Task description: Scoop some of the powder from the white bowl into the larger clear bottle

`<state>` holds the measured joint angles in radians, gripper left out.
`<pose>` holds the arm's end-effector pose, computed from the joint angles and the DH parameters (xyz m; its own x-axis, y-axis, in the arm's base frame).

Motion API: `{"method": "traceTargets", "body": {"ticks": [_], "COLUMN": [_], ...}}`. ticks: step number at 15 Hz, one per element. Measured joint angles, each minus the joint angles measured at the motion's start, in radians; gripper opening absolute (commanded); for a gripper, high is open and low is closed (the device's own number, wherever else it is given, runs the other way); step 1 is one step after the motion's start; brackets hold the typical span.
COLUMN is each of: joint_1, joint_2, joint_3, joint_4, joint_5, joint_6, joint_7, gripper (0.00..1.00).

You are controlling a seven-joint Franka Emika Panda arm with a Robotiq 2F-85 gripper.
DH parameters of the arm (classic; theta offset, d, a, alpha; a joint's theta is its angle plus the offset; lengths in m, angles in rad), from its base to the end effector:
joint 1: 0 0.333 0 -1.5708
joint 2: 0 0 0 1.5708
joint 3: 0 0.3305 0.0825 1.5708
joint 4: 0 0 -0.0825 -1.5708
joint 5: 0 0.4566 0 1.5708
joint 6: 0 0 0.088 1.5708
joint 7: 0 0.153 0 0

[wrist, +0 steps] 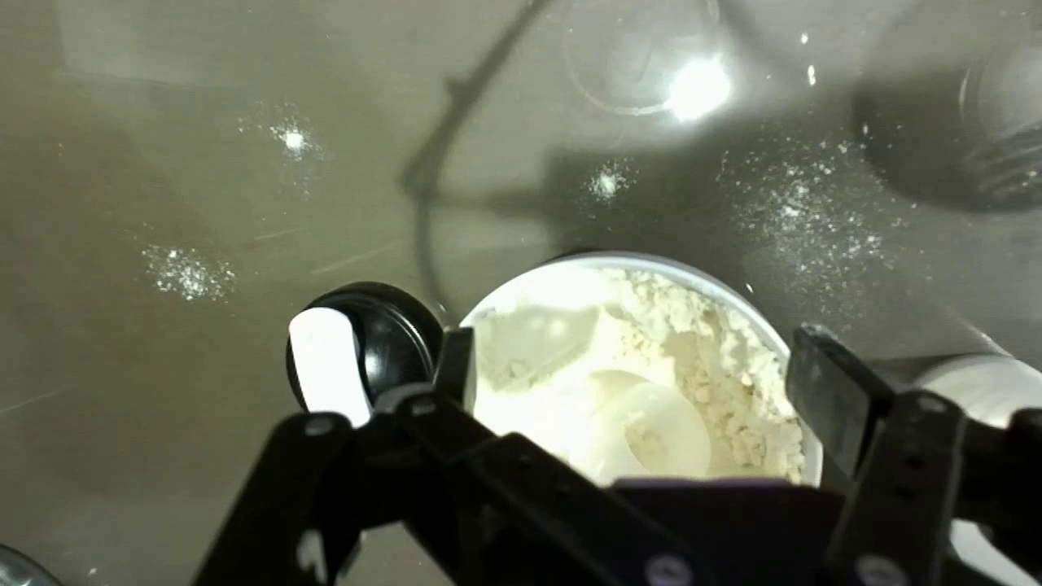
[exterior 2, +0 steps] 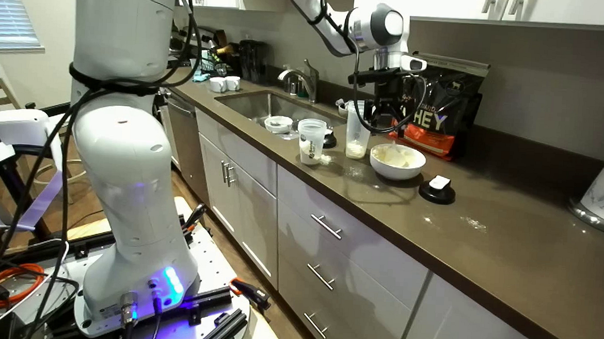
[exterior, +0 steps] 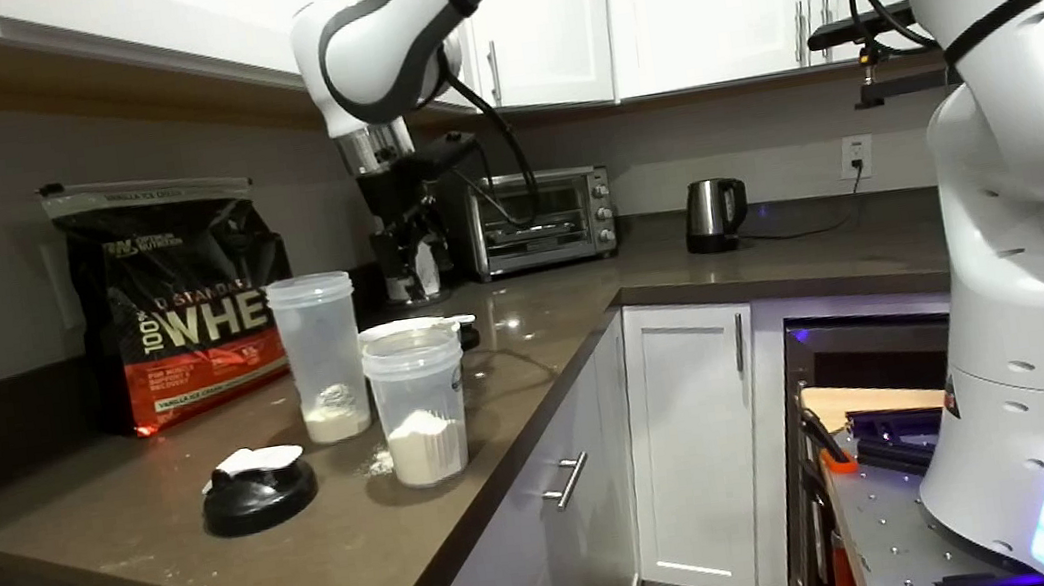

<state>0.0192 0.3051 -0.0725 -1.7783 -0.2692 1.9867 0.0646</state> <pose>0.6888 -0.0626 0.3150 0.9955 -0.0068 -0.0942 0.0180 -0.9656 0.2594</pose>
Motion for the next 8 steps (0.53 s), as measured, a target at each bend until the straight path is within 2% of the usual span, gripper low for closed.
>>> {"method": "traceTargets", "body": {"ticks": [8], "joint_1": [-0.014], "joint_2": [-0.079], "joint_3": [0.007], "joint_4": [-0.058], "joint_5": [0.082], "joint_6": [0.002], "joint_7": [-0.070], "gripper": [1.00]}}
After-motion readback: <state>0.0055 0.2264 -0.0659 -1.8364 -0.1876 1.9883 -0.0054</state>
